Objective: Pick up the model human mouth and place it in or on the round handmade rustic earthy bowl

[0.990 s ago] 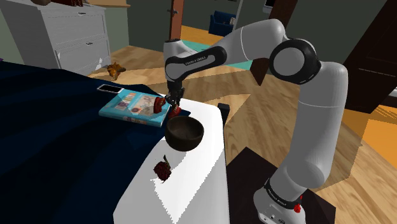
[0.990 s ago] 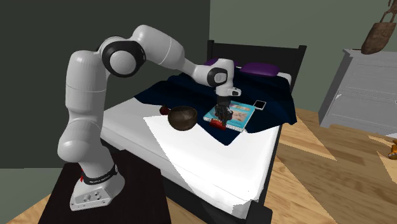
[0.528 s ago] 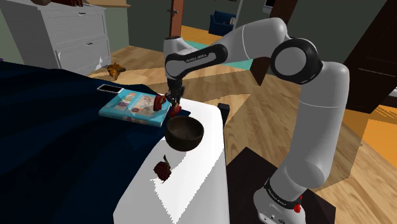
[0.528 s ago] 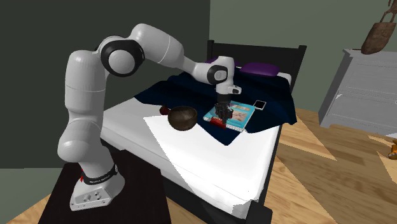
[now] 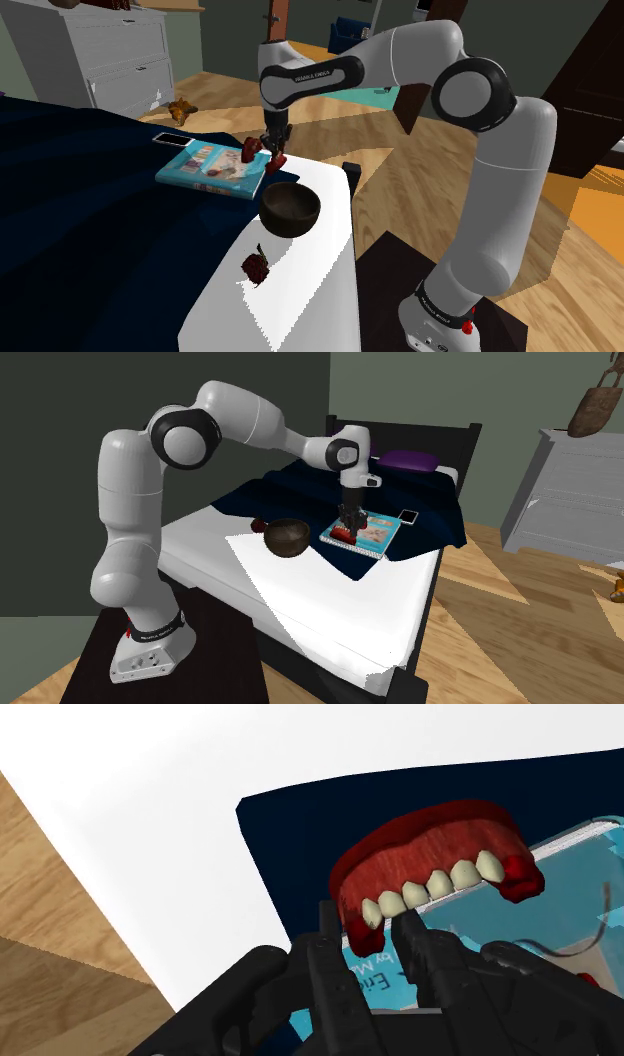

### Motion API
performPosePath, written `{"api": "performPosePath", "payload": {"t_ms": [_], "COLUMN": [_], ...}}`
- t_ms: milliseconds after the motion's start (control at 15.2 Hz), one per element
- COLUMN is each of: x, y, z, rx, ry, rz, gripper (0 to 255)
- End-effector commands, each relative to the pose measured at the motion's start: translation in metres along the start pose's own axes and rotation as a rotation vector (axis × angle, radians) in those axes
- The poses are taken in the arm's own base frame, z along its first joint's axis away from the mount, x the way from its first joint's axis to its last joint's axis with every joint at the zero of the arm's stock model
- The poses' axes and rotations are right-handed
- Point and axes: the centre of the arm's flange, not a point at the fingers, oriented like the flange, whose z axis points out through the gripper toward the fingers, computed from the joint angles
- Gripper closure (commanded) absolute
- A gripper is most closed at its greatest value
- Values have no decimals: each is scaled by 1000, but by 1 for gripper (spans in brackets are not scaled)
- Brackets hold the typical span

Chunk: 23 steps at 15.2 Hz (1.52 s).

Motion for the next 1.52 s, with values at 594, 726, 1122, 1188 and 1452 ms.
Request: {"api": "performPosePath", "payload": {"t_ms": [594,726,1122,1188,1452], "x": [-4,-4,-6,-7,-19], "y": [7,9,13,14,9], "z": [-57,-67,-98,-104,-117], "rx": [0,0,0,0,0], "ry": [0,0,0,0,0], "rz": [0,0,0,0,0], "gripper": [255,255,255,255,255]}}
